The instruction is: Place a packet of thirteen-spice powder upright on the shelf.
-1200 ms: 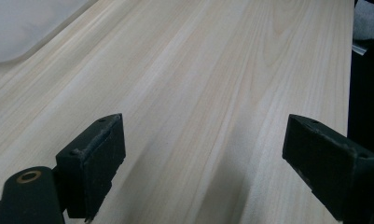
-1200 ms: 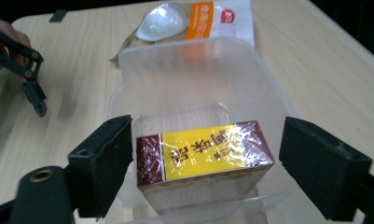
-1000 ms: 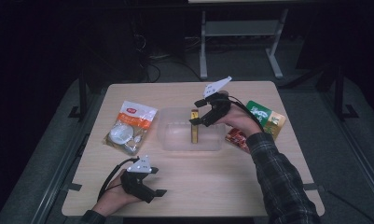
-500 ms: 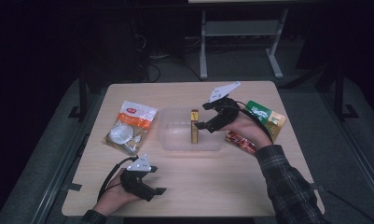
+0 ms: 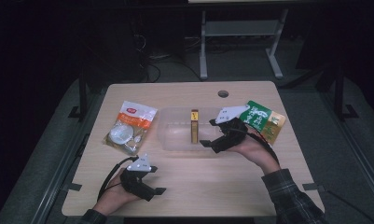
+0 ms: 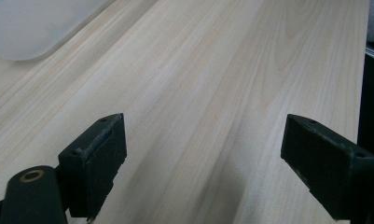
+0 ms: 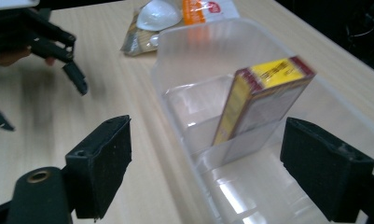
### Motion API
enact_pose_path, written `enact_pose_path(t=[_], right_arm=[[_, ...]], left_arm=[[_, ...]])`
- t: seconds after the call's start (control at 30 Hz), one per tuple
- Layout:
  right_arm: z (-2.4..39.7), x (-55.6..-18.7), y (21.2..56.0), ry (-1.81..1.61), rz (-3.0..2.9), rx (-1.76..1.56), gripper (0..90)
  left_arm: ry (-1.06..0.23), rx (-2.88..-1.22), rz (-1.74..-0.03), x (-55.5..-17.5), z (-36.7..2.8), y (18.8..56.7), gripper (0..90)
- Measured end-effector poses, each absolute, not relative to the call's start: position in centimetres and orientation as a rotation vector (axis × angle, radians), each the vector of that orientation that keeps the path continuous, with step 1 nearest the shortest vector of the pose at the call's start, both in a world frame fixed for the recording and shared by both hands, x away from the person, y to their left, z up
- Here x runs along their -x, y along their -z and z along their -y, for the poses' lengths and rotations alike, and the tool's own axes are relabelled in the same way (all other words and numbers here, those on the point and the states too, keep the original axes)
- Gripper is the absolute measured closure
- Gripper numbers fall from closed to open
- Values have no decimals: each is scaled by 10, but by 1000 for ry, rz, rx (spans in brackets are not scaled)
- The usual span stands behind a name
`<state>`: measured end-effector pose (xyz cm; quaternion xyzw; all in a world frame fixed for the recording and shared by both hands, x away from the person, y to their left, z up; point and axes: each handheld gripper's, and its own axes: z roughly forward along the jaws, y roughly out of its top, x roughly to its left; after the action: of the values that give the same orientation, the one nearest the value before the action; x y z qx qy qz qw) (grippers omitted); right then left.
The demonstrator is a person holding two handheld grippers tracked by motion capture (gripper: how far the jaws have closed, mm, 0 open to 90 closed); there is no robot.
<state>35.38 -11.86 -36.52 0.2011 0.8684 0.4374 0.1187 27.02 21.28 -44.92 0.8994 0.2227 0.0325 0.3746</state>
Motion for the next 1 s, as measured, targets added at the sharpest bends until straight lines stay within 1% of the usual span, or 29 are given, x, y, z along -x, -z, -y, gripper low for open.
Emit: enact_pose_path(t=[0.17,0.57,0.73,1.0], right_arm=[[125,-335,374,-1260,-2551,-588,158],[155,-300,402,-1274,-2536,-712,166],[165,-289,418,-1233,-2546,-747,166],[187,-284,437,-1165,-2555,-847,166]], left_arm=[[-82,-2292,-582,-270,-213,450,137],[-99,-2295,-595,-271,-214,451,139],[-100,-2297,-596,-271,-215,451,140],[-107,-2299,-590,-272,-216,452,141]])
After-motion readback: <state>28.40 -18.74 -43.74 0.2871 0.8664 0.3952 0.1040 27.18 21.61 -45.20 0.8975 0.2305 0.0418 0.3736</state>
